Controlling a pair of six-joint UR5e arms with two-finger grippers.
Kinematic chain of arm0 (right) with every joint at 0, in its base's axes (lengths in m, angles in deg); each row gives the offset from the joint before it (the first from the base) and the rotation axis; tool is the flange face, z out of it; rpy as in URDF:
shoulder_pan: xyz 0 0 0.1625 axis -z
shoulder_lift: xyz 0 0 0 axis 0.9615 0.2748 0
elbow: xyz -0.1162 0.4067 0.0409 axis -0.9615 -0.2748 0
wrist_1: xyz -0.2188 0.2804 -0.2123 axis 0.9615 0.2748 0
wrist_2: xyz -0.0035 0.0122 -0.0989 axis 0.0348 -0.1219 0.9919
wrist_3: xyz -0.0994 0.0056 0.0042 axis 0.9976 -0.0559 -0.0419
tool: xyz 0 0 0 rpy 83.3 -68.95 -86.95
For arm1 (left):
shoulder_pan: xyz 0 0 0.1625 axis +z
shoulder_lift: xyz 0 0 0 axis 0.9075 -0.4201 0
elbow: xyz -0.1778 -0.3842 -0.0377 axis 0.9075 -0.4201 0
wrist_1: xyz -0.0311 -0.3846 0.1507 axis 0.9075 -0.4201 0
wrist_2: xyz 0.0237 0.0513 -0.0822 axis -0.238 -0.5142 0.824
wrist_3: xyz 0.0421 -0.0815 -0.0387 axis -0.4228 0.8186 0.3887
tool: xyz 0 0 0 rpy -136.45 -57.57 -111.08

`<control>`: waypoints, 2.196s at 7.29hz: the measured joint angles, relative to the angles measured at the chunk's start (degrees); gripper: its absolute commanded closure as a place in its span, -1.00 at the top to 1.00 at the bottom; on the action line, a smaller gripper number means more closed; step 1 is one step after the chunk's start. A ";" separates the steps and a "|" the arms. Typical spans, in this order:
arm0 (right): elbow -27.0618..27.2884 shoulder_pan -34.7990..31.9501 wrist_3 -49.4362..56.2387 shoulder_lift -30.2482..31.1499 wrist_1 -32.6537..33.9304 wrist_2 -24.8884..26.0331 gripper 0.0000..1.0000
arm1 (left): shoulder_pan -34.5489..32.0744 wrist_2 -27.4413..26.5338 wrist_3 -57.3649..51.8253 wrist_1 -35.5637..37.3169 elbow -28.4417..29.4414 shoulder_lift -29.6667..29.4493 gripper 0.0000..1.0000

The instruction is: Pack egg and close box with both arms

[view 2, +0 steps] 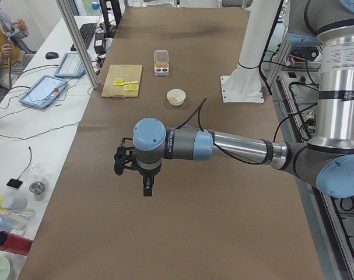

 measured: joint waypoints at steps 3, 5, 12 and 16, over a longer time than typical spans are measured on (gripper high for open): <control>-0.13 1.27 -0.02 -0.44 -1.29 -1.16 1.00 | 14.47 -1.72 11.40 -2.06 -9.89 -4.13 0.96; -0.18 2.99 -0.03 -0.73 -1.39 -4.62 1.00 | 25.55 -6.75 20.56 -2.45 -16.19 -10.27 0.84; -0.19 4.17 -0.02 -1.19 -3.99 -8.55 1.00 | 60.51 -31.95 31.51 -2.94 -7.06 -30.92 0.27; -0.27 4.62 -0.05 -1.31 -3.94 -8.56 1.00 | 64.06 -36.27 28.85 -6.52 -0.40 -33.41 0.17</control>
